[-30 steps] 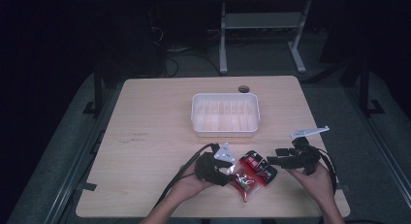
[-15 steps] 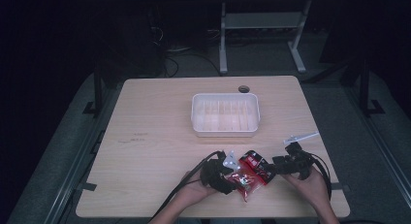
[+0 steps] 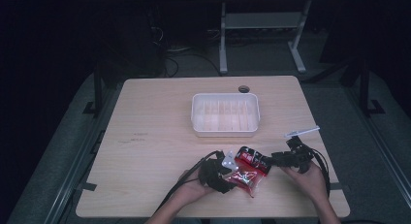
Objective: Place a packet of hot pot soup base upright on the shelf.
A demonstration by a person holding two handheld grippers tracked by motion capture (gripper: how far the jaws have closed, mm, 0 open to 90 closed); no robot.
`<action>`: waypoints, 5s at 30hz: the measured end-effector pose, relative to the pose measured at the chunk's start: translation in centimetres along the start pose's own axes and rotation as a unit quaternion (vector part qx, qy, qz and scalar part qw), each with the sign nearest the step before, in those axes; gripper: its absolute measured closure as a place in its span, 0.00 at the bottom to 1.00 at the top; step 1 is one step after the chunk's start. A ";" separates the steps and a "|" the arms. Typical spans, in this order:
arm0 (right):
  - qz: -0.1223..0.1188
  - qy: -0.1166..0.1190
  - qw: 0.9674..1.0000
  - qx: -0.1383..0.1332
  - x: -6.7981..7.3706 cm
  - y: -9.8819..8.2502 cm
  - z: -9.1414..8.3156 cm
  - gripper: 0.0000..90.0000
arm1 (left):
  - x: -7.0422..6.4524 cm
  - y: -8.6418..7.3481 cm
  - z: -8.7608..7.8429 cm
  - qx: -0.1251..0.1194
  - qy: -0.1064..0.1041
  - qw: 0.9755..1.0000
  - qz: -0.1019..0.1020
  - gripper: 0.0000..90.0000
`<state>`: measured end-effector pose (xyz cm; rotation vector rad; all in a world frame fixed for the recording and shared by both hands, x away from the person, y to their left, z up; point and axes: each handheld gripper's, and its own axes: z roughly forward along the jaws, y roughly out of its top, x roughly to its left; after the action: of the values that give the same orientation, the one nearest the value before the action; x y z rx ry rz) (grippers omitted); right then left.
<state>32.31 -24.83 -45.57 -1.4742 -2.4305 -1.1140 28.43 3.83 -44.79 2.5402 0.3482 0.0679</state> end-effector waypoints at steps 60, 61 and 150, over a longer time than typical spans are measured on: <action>-0.018 0.142 0.989 -0.043 5.0 2.4 -4.5 1.00 | 2.2 -5.7 -6.7 -0.046 0.040 0.997 -0.053 0.47; -0.021 0.140 0.989 -0.046 5.1 2.5 -4.7 1.00 | 2.3 -6.1 -6.9 -0.048 0.042 0.996 -0.057 0.47; 0.039 -0.025 0.992 -0.114 9.1 21.1 -0.7 1.00 | 4.0 -15.5 -12.4 -0.080 0.132 0.977 -0.147 0.35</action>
<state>44.13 -12.88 -29.88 -1.6649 -2.3179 -1.3923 27.17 23.93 -42.96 2.2971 0.7872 0.3075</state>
